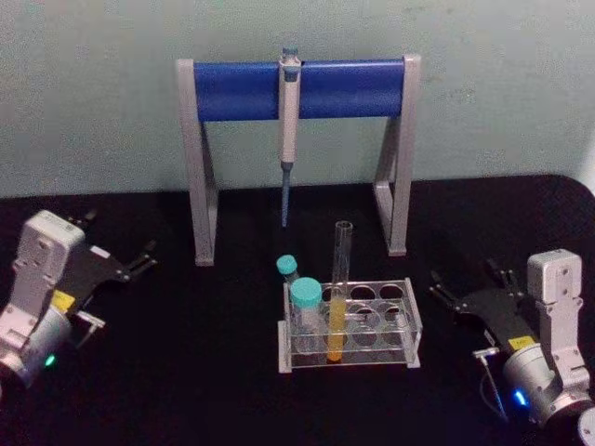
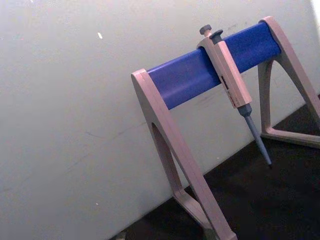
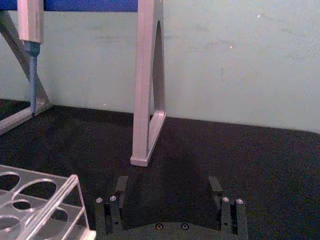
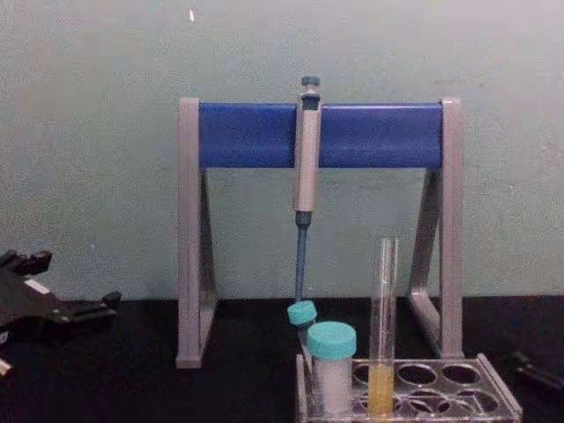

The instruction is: Pick up the test tube from the test tube rack, shake it, then place it back into the test tube rack.

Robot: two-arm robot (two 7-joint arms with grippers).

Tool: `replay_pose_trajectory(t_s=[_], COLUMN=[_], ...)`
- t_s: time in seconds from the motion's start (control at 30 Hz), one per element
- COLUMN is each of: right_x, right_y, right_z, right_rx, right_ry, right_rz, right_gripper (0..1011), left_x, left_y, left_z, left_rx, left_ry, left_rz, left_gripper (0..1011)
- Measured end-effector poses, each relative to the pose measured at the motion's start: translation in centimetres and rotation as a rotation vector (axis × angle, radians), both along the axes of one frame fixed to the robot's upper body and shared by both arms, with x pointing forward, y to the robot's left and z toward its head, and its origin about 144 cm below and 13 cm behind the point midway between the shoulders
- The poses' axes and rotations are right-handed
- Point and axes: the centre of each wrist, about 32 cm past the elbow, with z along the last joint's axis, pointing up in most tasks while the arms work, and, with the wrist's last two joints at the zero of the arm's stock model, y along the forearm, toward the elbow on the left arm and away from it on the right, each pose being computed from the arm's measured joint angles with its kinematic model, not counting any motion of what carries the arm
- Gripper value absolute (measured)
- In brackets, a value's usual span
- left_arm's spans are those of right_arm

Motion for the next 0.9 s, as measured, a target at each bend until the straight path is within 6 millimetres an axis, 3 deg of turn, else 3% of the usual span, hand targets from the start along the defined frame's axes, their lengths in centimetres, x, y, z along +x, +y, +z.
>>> replay_pose_trajectory(t_s=[0.9], right_x=[0.04], right_y=[0.06], right_z=[-0.41], right_rx=[-0.001], right_ry=[0.016], right_rz=[0.005], right_gripper=[1000], left_x=[0.0], left_y=[0.0], left_z=[0.0], left_rx=[0.0], left_ry=[0.0], left_rz=[0.0], left_gripper=[1001])
